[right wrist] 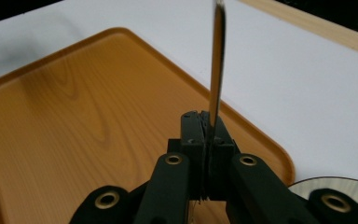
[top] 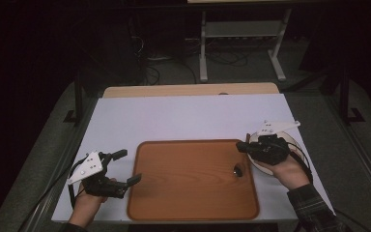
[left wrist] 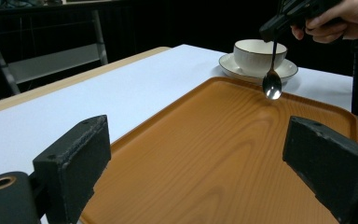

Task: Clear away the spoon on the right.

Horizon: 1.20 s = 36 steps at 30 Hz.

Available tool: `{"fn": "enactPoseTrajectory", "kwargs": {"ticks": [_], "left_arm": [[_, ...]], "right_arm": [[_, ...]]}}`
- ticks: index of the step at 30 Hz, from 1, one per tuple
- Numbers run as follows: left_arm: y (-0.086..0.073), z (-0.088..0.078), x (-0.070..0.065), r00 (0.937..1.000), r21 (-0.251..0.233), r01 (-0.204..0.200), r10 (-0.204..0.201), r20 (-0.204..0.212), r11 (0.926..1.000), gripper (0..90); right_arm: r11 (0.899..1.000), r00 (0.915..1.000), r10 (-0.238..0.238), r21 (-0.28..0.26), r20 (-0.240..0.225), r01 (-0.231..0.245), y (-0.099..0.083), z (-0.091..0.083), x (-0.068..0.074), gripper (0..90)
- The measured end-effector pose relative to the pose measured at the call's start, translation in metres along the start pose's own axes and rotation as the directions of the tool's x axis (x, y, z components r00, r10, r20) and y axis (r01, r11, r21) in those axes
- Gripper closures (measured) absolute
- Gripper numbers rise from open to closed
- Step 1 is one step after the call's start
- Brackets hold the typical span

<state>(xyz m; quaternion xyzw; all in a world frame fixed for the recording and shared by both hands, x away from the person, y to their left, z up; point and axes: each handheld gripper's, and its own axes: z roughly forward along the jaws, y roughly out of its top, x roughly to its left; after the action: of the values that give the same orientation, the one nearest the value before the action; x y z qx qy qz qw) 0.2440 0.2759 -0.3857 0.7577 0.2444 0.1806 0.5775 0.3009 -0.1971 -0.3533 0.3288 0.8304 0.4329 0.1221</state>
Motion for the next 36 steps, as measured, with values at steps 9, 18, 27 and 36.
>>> {"fn": "enactPoseTrajectory", "kwargs": {"ticks": [9, 18, 27, 36], "left_arm": [[0.0, 0.0, 0.0, 1.0, 0.0, 0.001, -0.001, 0.001, 1.0, 7.2], [0.0, 0.001, 0.0, 1.0, 0.002, 0.0, 0.0, 0.002, 1.0, 7.2], [0.0, 0.001, 0.0, 1.0, 0.002, -0.001, 0.001, 0.002, 1.0, 7.2], [0.0, 0.0, 0.0, 1.0, 0.001, 0.0, 0.0, 0.001, 1.0, 7.2]], "right_arm": [[0.998, 0.9993, -0.035, 0.051, -0.016, 0.035, -0.001, 0.014, 0.007, 88.1], [0.997, 0.9986, -0.046, 0.053, -0.026, 0.047, 0.006, 0.027, 0.008, 88.0], [0.996, 0.996, -0.075, 0.045, -0.049, 0.077, 0.012, 0.044, 0.011, 87.9], [0.992, 0.9922, -0.099, 0.07, -0.076, 0.104, 0.017, 0.067, 0.018, 87.8]]}}
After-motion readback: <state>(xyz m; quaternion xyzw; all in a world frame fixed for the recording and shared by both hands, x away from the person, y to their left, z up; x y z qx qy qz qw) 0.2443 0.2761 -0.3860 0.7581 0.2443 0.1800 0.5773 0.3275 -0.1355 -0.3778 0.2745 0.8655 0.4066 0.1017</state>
